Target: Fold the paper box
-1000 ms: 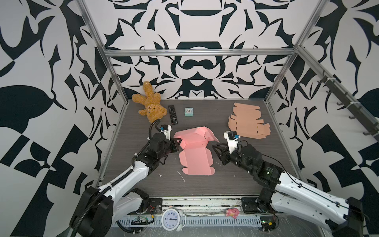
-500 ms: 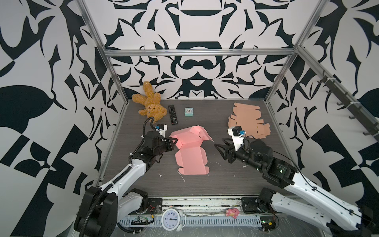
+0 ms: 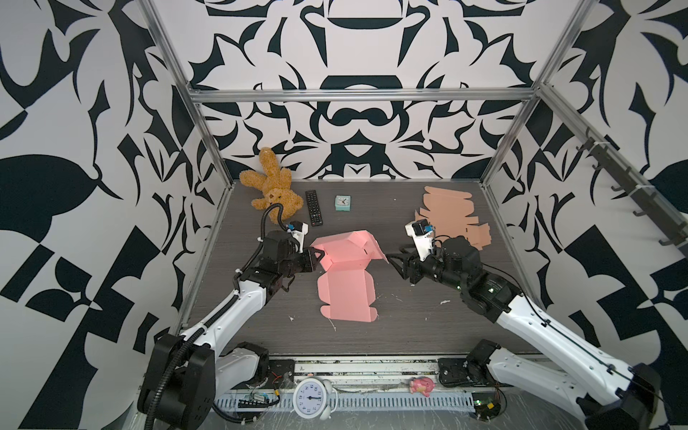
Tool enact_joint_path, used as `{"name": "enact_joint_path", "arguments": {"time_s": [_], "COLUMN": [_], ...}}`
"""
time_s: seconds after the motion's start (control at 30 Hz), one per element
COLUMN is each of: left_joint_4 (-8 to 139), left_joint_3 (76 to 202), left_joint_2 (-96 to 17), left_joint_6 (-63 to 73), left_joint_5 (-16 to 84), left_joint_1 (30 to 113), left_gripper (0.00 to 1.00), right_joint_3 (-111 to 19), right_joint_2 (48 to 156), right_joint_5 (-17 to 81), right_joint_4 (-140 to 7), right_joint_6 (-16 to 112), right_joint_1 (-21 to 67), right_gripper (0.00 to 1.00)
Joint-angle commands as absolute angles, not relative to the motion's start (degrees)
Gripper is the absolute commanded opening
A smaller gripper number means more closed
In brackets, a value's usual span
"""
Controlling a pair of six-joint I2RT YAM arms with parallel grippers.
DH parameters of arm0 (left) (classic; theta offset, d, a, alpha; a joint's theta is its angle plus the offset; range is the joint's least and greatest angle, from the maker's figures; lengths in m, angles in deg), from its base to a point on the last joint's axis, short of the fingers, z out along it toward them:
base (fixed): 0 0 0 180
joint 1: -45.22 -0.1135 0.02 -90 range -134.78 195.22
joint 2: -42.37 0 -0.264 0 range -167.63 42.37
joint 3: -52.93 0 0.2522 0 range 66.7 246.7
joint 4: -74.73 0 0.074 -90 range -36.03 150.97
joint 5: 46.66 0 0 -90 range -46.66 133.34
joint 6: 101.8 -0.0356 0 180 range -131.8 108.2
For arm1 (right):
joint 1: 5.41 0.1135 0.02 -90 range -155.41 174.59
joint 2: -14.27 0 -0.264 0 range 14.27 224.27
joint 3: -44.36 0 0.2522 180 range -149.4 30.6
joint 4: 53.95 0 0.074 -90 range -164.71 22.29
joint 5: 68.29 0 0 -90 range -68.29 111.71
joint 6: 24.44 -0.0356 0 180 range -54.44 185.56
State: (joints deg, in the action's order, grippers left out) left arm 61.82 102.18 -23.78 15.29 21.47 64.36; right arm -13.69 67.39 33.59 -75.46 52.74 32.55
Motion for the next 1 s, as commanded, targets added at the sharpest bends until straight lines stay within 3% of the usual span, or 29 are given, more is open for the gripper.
{"name": "enact_joint_path", "arguments": {"time_s": [0.0, 0.67, 0.97], "left_joint_4": [59.3, 57.1, 57.1], "left_joint_3": [104.4, 105.9, 105.5], "left_joint_2": [-24.9, -27.3, -27.6], "left_joint_6": [13.5, 11.8, 11.7], "left_joint_5": [19.2, 17.5, 17.2], "left_joint_1": [64.1, 64.2, 64.3], "left_gripper": [0.08, 0.09, 0.09], "right_joint_3": [-14.1, -16.7, -18.7], "right_joint_2": [68.1, 75.7, 76.7], "right_joint_5": [36.5, 45.7, 46.0], "right_joint_4": [-71.6, -70.9, -71.8], "right_joint_6": [56.7, 57.8, 57.8], "right_joint_1": [32.4, 32.5, 33.2], "right_gripper": [0.56, 0.52, 0.44]}}
